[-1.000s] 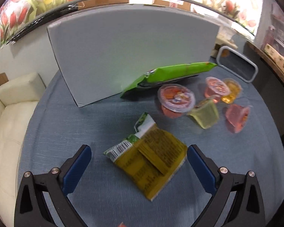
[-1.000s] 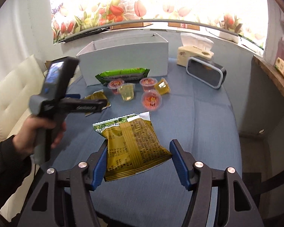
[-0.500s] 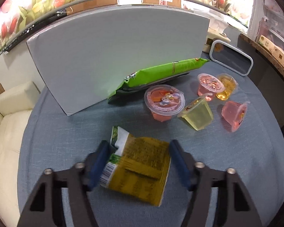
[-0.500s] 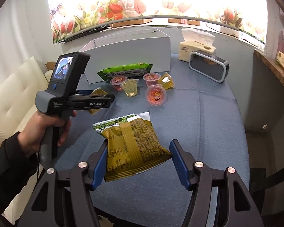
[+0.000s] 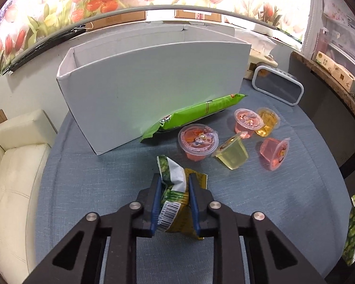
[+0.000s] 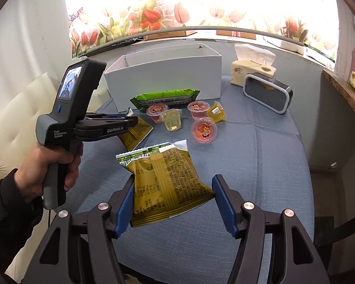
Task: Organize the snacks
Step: 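Grasp a yellow-brown snack packet with right gripper while left grasps another, then carry both yellow-brown packets into the white box and release them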
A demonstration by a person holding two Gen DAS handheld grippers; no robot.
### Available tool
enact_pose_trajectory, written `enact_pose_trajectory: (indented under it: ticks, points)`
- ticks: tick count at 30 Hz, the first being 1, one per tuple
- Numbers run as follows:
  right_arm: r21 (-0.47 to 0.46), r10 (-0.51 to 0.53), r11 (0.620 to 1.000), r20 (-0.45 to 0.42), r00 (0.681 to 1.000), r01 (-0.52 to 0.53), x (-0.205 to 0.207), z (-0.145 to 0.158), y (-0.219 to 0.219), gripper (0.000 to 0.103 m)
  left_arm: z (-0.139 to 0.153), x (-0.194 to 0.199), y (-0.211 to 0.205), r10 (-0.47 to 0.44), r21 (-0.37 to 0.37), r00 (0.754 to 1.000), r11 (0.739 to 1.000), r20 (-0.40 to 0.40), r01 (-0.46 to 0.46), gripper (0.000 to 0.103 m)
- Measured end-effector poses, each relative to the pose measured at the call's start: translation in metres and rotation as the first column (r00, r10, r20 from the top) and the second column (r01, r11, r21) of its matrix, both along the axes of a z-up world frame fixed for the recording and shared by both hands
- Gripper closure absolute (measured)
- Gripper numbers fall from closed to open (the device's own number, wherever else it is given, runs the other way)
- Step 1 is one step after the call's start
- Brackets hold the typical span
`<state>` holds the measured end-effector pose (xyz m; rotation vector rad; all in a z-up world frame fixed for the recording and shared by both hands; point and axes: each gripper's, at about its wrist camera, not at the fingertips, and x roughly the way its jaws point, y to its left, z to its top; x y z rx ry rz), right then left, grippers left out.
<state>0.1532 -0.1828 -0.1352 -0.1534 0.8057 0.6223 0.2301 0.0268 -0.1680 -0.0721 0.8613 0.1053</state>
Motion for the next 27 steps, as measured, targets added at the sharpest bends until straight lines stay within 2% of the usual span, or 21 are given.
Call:
enact_pose_trajectory:
  ticks: [8,11,14,20,27]
  points:
    - [0.01,-0.004,1.0,0.0,1.0,0.004,-0.004,0.002,-0.001,0.036,0.011,-0.015,0.0,-0.002,-0.022,1.0,1.0,0.026,0.003,0.08]
    - [0.013,-0.005,1.0,0.009,1.0,0.005,-0.004,0.005,-0.001,0.036,0.021,-0.016,-0.005,-0.008,-0.013,0.999,1.0,0.051,0.008,0.08]
    - [0.015,0.0,1.0,0.024,1.0,0.0,0.0,0.011,0.0,0.036,0.034,-0.019,-0.002,-0.002,-0.035,0.998,0.999,0.066,0.004,0.08]
    - [0.034,-0.001,0.999,0.095,0.995,-0.002,0.035,0.045,0.011,0.036,0.091,-0.022,0.015,0.012,-0.051,0.988,0.999,0.154,-0.004,0.08]
    - [0.064,0.015,0.998,0.15,0.989,-0.024,0.112,0.09,0.055,0.036,0.153,0.004,0.04,0.029,-0.007,0.97,1.0,0.242,-0.028,0.079]
